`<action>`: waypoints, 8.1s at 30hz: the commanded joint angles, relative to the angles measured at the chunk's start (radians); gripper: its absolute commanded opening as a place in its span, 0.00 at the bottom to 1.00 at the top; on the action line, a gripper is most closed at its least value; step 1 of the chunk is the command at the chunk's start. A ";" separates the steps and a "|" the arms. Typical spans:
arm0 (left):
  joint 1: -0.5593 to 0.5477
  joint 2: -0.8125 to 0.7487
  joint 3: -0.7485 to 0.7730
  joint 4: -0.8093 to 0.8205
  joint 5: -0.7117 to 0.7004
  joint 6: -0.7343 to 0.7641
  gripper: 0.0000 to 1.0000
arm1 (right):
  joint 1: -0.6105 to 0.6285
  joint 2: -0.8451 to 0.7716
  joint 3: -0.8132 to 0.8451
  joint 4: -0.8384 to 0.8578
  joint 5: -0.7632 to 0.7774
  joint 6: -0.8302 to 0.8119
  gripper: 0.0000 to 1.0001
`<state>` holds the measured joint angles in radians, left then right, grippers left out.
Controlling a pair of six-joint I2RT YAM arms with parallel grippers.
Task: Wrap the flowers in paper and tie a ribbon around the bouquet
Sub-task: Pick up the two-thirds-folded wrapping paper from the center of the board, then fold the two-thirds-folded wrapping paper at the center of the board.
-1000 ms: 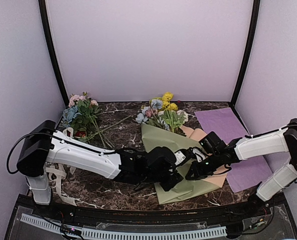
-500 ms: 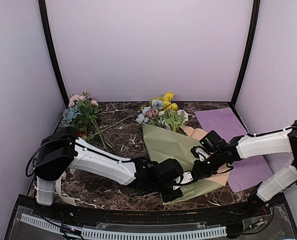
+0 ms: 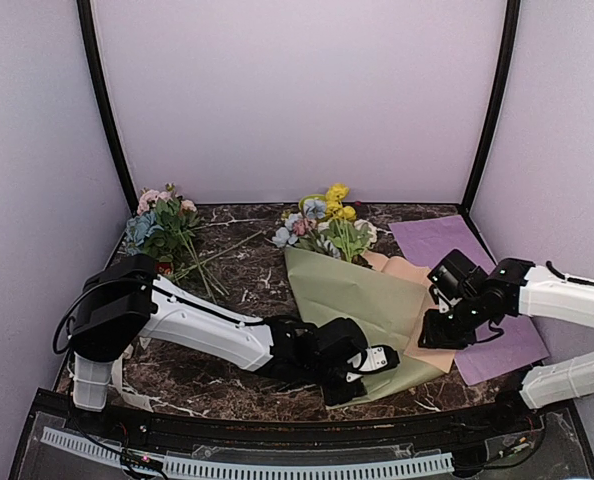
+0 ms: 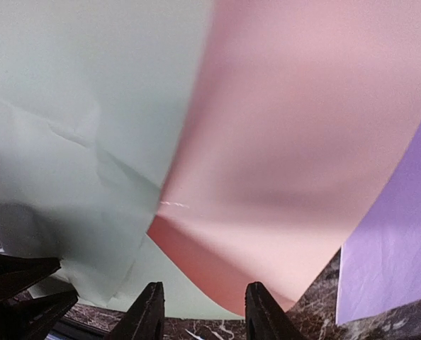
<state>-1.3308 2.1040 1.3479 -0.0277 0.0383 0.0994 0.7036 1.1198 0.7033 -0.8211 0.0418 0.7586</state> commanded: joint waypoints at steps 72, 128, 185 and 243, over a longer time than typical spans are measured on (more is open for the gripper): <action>0.135 0.179 0.180 0.127 0.368 -0.099 0.40 | 0.002 -0.164 -0.161 0.034 0.011 0.442 0.00; 0.237 0.085 -0.164 0.787 0.631 -0.469 0.63 | 0.350 -0.022 -0.273 0.761 -0.053 -0.166 0.00; 0.417 -0.025 -0.276 0.371 0.045 -0.724 0.35 | 0.574 0.459 0.084 0.481 0.028 -0.450 0.00; 0.494 -0.136 -0.431 0.524 0.322 -0.719 0.00 | 0.580 0.304 0.177 0.302 0.076 -0.470 0.40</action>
<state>-0.8665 1.9247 0.9127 0.5423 0.3771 -0.6563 1.2766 1.5455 0.8379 -0.4171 0.1268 0.2916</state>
